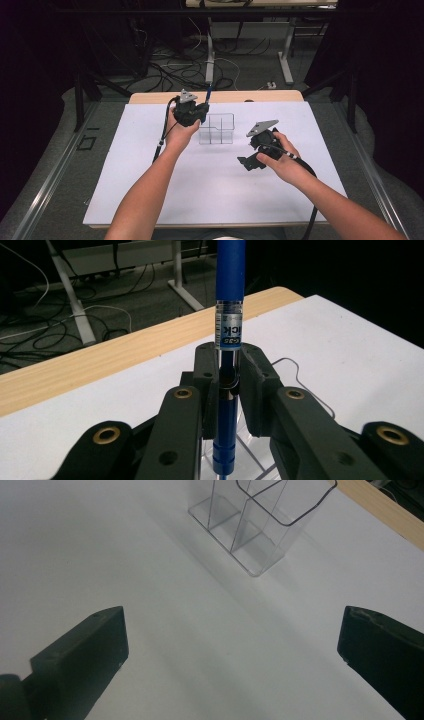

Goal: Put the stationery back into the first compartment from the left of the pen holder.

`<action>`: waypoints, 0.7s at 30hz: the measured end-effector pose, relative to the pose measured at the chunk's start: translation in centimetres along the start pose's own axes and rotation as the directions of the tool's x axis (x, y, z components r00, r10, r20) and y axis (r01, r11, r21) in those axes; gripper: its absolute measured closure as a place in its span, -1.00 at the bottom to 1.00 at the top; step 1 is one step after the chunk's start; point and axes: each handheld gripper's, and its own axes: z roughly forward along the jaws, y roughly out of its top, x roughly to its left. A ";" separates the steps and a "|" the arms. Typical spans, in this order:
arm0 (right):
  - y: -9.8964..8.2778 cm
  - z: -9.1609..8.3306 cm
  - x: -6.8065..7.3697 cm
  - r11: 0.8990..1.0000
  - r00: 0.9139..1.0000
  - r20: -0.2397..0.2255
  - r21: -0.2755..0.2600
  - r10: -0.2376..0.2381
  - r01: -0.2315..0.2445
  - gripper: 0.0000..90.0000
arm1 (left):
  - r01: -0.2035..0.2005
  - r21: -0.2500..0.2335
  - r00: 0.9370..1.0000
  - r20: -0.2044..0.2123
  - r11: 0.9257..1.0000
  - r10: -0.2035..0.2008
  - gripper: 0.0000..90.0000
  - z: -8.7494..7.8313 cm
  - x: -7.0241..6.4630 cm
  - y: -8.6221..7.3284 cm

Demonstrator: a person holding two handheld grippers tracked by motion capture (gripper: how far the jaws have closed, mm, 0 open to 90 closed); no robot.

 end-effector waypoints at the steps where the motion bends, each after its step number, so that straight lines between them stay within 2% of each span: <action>1: 0.0 0.0 0.0 1.000 1.000 -0.007 0.009 0.004 -0.004 -1.00 | 0.006 -0.004 1.000 -0.001 1.000 -0.006 0.76 0.2 0.0 -0.1; 6: -0.1 0.2 0.0 1.000 1.000 -0.008 0.005 0.006 -0.006 -1.00 | 0.011 0.034 1.000 -0.006 0.999 -0.011 0.76 0.6 0.1 -0.4; 9: -0.1 0.2 -0.1 1.000 1.000 -0.008 0.013 0.007 -0.007 -1.00 | 0.020 0.036 1.000 -0.013 0.999 -0.019 0.76 0.8 0.0 -0.5; 14: -0.1 0.2 -0.1 1.000 1.000 -0.004 0.011 0.002 -0.002 -1.00 | 0.038 0.075 0.999 -0.027 0.997 -0.036 0.76 1.1 0.2 -0.7; 17: -0.1 0.3 -0.1 1.000 1.000 -0.008 0.018 -0.002 0.002 -1.00 | 0.048 0.079 0.998 -0.033 0.996 -0.046 0.76 1.3 0.1 -0.9; 21: -0.1 0.3 0.0 1.000 1.000 -0.019 0.017 -0.005 0.005 -1.00 | 0.043 0.102 0.999 -0.034 0.994 -0.040 0.75 1.4 0.2 -1.0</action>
